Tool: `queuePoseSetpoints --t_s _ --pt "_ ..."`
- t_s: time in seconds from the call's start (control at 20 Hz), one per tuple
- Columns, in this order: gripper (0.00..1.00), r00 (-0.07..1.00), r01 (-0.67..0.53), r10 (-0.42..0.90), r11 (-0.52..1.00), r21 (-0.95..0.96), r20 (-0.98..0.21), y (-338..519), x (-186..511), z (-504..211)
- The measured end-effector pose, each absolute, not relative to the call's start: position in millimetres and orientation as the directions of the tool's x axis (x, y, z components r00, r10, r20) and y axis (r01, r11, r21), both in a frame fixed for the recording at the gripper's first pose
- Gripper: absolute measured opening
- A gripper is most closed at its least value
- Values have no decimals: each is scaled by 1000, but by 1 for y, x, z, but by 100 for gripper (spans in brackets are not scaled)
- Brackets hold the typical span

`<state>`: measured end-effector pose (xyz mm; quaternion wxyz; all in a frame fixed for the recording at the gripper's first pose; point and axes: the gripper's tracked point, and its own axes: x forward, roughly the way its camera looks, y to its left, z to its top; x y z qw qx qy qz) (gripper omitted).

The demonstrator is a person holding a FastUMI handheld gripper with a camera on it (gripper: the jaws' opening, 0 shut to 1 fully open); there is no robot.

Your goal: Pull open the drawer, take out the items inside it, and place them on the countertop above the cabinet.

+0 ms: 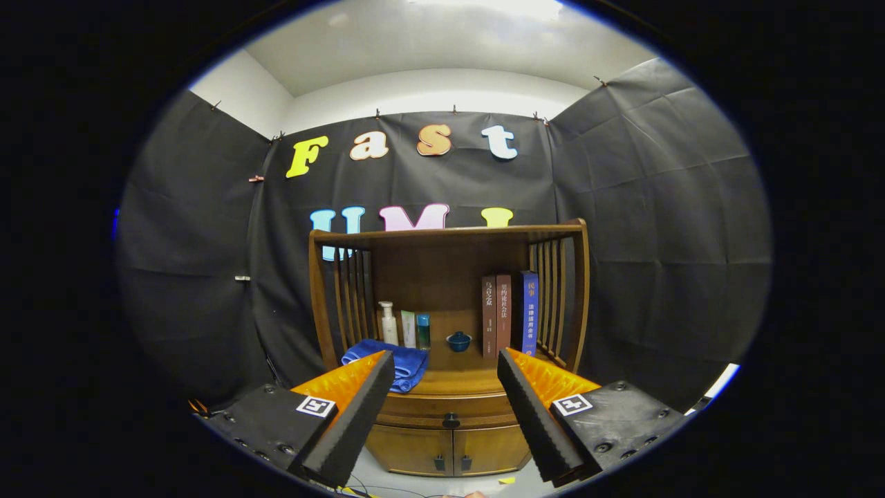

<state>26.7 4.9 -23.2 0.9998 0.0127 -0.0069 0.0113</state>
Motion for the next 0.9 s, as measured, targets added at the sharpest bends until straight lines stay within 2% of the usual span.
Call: queuePoseSetpoints --t_s 0.45,0.9 --pt "99 999 -23 21 999 -47 -46 10 63 -104" --pt "98 996 -41 41 999 5 -73 13 107 -188"
